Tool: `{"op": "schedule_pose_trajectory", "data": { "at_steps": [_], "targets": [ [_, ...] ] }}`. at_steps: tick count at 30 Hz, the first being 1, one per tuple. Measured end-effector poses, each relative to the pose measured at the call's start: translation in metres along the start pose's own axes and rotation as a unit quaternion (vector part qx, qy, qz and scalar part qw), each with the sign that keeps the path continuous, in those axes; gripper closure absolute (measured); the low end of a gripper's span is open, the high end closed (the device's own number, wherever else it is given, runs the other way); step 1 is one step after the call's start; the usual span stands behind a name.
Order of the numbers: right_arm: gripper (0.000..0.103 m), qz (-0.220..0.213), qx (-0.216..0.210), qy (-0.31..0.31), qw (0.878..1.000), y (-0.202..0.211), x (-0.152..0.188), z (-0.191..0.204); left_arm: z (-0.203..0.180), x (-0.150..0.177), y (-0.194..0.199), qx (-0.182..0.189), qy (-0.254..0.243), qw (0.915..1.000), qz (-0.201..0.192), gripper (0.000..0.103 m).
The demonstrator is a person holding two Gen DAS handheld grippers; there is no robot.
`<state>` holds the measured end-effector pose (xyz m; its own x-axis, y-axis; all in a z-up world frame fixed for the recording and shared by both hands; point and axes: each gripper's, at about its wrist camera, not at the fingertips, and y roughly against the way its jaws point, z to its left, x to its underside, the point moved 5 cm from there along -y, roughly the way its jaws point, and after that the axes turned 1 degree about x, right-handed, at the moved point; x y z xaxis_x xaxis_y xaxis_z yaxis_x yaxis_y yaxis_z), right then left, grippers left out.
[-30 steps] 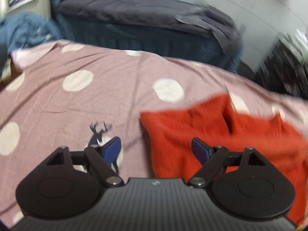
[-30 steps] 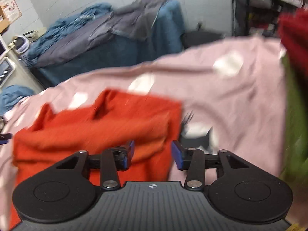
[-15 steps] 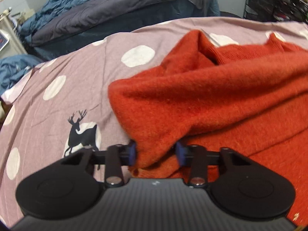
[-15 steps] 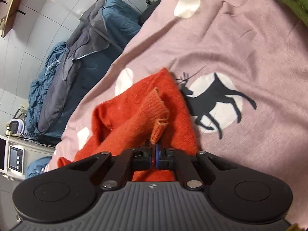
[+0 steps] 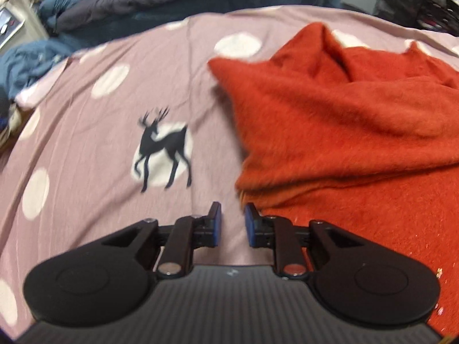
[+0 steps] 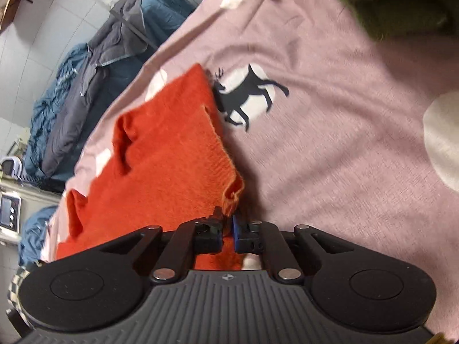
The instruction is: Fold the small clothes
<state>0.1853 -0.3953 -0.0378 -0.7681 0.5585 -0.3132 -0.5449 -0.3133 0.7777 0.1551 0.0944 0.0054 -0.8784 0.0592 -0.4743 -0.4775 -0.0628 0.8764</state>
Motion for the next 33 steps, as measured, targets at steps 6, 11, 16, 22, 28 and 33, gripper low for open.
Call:
{"op": "schedule_pose_trajectory", "data": {
  "at_steps": [6, 11, 16, 22, 28, 33],
  "targets": [
    [0.06, -0.121, 0.106, 0.17, 0.972, 0.044, -0.005, 0.045, -0.025, -0.034, 0.047, 0.029, 0.009, 0.9939, -0.106, 0.064],
    [0.053, -0.103, 0.029, 0.299, 0.948, 0.026, 0.003, 0.093, -0.064, -0.068, 0.019, 0.069, -0.019, 0.9912, -0.111, 0.064],
    [0.041, -0.067, 0.044, 0.366, 0.927, -0.028, 0.016, 0.118, -0.063, -0.072, -0.039, 0.03, -0.008, 0.9975, -0.063, 0.058],
    [0.042, -0.061, 0.078, 0.346, 0.933, -0.04, 0.004, 0.096, -0.065, -0.072, -0.041, 0.006, -0.068, 0.9948, -0.075, 0.034],
    [0.041, -0.112, -0.012, 0.314, 0.943, 0.034, -0.017, 0.091, -0.047, -0.058, -0.004, 0.01, -0.069, 0.9929, -0.096, 0.009],
    [0.04, -0.105, -0.092, 0.306, 0.942, 0.115, -0.016, 0.08, -0.035, -0.008, 0.049, 0.071, -0.067, 0.9906, -0.096, 0.006]
  ]
}}
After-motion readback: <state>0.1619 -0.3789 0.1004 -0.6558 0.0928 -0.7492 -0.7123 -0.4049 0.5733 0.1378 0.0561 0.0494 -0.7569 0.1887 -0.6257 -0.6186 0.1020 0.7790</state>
